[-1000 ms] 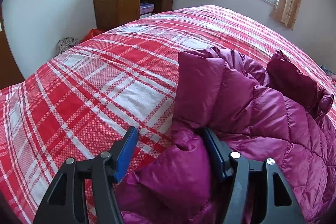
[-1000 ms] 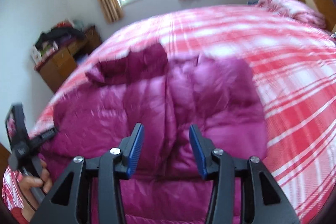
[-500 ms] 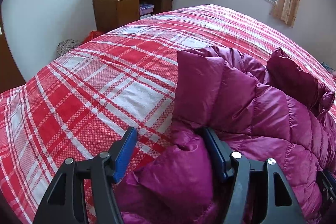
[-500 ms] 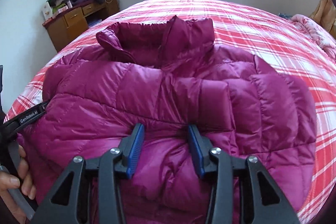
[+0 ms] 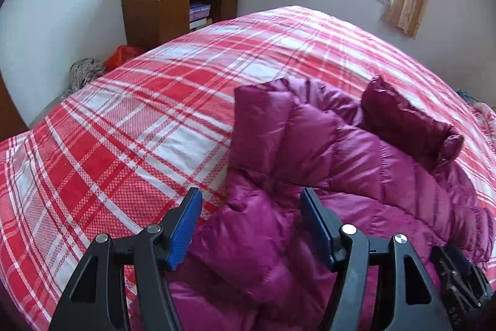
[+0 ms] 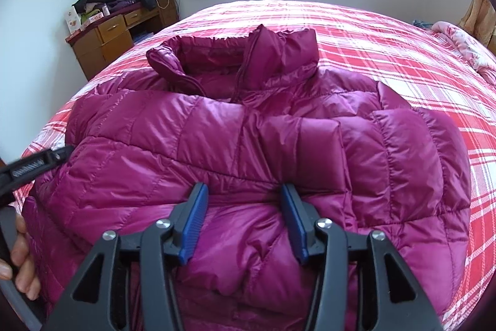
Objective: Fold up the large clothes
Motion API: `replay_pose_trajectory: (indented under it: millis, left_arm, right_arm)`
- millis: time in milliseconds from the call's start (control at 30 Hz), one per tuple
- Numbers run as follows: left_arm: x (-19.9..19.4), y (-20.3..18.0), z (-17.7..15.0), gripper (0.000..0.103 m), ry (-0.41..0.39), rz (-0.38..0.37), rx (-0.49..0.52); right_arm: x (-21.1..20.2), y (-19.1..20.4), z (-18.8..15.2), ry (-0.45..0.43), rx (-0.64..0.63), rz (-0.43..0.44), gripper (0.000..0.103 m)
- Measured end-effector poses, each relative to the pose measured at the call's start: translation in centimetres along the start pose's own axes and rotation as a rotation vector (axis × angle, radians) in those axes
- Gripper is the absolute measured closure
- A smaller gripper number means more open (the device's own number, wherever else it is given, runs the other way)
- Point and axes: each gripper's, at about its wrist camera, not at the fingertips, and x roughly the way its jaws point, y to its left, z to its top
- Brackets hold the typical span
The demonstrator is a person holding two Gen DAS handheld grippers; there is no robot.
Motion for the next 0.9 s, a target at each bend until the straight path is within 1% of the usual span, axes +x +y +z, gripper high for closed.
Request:
replay_pose_trajectory:
  millis: [67, 133, 200, 267, 333, 400, 433, 467, 533, 600, 667, 733, 833, 900]
  left_arm:
    - [-1.1, -1.4, -0.1, 0.037, -0.044, -0.024, 0.041]
    - [-0.2, -2.4, -0.9, 0.037, -0.036, -0.031, 0.070]
    - [1.6, -2.9, -2.5, 0.037, -0.019, 0.006, 0.093]
    - [1.7, -2.5, -2.5, 0.037, -0.018, -0.008, 0.078]
    - [1.8, -2.0, -2.4, 0.037, -0.020, -0.029, 0.058]
    - [1.8, -1.7, -2.4, 0.037, -0.022, -0.041, 0.045]
    - [1.7, -1.7, -2.4, 0.037, -0.023, -0.042, 0.045]
    - [1.8, -1.7, -2.4, 0.037, -0.025, -0.043, 0.044]
    - [1.8, -1.7, -2.4, 0.037, -0.027, -0.046, 0.041]
    - [1.7, -1.6, -2.4, 0.037, -0.028, -0.053, 0.037]
    - [1.7, -1.6, -2.4, 0.037, -0.029, -0.056, 0.033]
    - [1.5, -1.6, -2.4, 0.037, -0.029, -0.057, 0.034]
    - [1.5, -1.6, -2.4, 0.037, -0.029, -0.058, 0.033]
    - [1.6, -1.6, -2.4, 0.037, -0.029, -0.060, 0.031]
  right_arm:
    - [0.0, 0.0, 0.0, 0.000, 0.000, 0.000, 0.050]
    - [0.0, -0.1, 0.0, 0.000, 0.009, 0.014, 0.048]
    - [-0.1, -0.3, 0.1, 0.009, 0.021, 0.041, 0.045]
    - [-0.3, -0.4, 0.4, 0.030, 0.016, 0.057, 0.041]
    - [-0.9, -0.5, 1.2, 0.044, 0.017, 0.073, 0.040]
    - [-1.6, -1.4, 2.7, 0.027, 0.084, 0.111, 0.039]
    - [-1.9, -2.0, 3.7, 0.016, 0.130, 0.127, 0.036]
    - [-1.9, -2.7, 5.0, 0.008, 0.181, 0.132, 0.029]
    - [-1.5, -3.8, 7.7, 0.001, 0.276, 0.141, 0.021]
    - [-0.5, -4.6, 10.3, 0.007, 0.345, 0.149, 0.020]
    - [1.5, -5.1, 12.7, 0.054, 0.383, 0.126, 0.020]
    - [3.6, -5.3, 14.0, 0.112, 0.399, 0.095, 0.020]
    - [5.9, -5.5, 14.4, 0.181, 0.405, 0.065, 0.020]
    - [6.5, -5.6, 14.2, 0.218, 0.398, 0.047, 0.022]
